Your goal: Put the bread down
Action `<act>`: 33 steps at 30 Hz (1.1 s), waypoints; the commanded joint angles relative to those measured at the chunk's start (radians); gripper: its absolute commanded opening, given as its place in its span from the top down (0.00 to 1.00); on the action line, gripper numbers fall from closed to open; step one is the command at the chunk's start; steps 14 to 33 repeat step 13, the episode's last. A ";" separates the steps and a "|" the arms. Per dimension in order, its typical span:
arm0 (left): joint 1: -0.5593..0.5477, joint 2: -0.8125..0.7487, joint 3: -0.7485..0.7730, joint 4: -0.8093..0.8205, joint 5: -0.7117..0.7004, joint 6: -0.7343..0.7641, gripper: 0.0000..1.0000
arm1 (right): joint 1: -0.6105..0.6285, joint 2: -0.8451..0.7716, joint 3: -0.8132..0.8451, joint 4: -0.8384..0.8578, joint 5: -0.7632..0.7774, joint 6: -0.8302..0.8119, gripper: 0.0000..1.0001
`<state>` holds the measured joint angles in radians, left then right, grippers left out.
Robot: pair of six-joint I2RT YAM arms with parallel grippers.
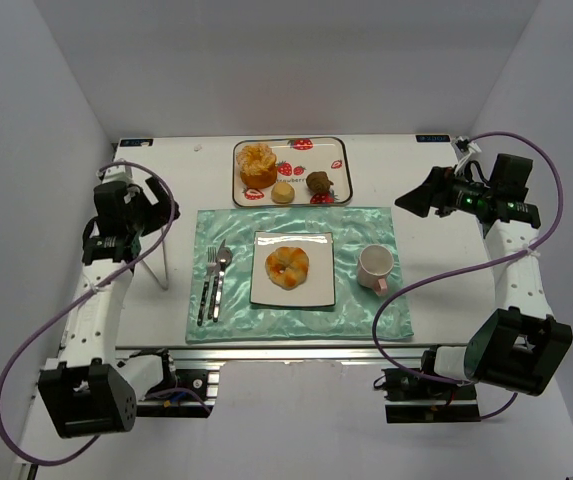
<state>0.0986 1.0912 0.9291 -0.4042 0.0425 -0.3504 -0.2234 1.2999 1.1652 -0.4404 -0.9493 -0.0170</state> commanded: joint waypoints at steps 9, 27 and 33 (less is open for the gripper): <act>-0.008 -0.165 0.103 -0.168 0.071 -0.176 0.02 | -0.007 -0.007 0.062 -0.027 -0.016 -0.034 0.11; -0.007 -0.197 0.065 -0.144 0.125 -0.160 0.02 | -0.008 -0.016 0.059 -0.031 -0.008 -0.038 0.11; -0.007 -0.197 0.065 -0.144 0.125 -0.160 0.02 | -0.008 -0.016 0.059 -0.031 -0.008 -0.038 0.11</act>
